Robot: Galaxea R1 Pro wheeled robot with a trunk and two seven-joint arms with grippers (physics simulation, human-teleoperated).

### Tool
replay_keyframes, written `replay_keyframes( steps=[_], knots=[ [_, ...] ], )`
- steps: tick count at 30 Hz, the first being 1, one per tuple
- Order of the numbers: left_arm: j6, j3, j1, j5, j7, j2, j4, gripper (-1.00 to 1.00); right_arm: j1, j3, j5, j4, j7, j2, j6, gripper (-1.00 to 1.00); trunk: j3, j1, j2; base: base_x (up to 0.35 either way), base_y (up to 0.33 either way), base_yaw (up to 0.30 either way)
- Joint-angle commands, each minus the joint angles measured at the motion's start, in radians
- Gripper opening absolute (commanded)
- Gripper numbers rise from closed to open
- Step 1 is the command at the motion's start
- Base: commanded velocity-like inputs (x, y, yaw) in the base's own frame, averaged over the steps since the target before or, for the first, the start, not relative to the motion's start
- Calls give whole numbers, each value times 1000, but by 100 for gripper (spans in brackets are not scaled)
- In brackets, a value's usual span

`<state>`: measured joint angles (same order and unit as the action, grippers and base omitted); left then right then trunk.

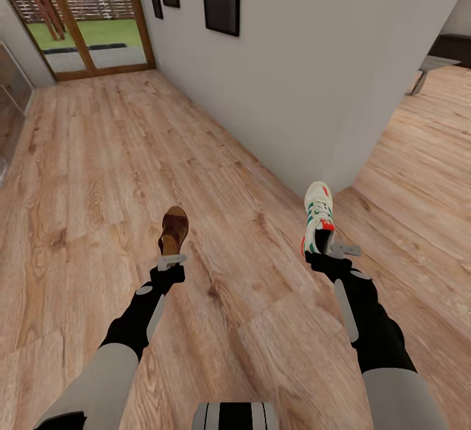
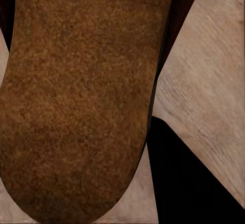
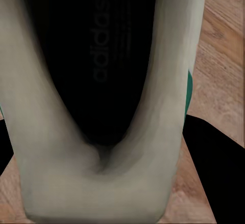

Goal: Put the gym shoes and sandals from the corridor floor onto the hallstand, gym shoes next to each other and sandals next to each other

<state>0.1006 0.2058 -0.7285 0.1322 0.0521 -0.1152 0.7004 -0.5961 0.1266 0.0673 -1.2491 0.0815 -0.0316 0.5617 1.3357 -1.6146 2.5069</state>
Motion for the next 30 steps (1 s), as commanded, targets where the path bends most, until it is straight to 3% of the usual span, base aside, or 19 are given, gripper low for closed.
replay_keyframes(
  steps=[1, 20, 30],
  knots=[
    [5, 6, 0, 14, 6, -1, 2, -100, -1, 1, 8, -2, 6, -1, 5, -100, 0, 1, 0, -251, 193, -191],
    [5, 7, 0, 14, 6, -1, 2, -100, -1, 1, 9, -2, 6, -1, 6, -100, -10, 1, 0, -262, 217, -281],
    [6, 7, 0, 14, 6, -1, 2, -100, -1, 1, 9, -2, 6, -1, 6, -100, -16, 1, 0, -53, 48, -293]
  ],
)
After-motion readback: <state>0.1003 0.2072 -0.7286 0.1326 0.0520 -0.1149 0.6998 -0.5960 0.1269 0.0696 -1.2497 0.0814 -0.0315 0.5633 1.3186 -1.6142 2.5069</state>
